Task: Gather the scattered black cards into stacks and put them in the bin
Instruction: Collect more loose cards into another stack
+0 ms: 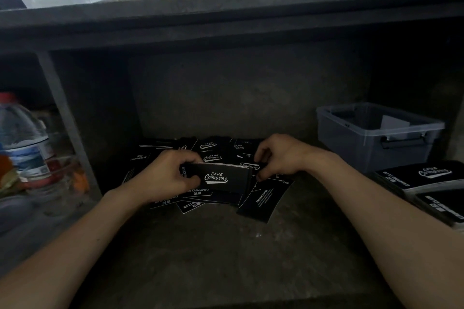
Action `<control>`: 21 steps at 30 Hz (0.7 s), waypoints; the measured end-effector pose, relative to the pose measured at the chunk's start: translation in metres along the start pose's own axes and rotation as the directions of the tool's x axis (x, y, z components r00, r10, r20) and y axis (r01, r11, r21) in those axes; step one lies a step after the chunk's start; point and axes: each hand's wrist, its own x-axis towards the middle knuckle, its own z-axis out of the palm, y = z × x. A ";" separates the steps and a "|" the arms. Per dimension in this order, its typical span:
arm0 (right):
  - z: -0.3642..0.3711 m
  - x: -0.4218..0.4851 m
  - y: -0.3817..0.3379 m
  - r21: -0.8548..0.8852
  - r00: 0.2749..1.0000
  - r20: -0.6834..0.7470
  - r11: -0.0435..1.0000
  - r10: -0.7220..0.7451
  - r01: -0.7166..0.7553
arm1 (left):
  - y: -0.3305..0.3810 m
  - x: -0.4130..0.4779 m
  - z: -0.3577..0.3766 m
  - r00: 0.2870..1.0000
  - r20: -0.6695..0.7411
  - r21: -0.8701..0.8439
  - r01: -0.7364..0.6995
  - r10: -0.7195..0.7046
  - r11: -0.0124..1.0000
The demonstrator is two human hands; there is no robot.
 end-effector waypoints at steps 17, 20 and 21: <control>-0.022 -0.011 -0.015 0.528 0.965 -0.125 0.839 0.229 -0.131 | 0.000 0.002 0.004 0.993 -0.116 -0.034 0.024 -0.028 0.999; -0.024 -0.017 -0.022 0.591 0.981 0.029 0.788 0.191 -0.171 | -0.002 0.002 0.007 0.991 -0.122 -0.042 0.044 -0.049 0.998; -0.022 -0.018 -0.024 0.592 0.986 0.068 0.789 0.154 -0.164 | -0.001 0.002 0.008 0.992 -0.119 -0.051 0.045 -0.051 0.998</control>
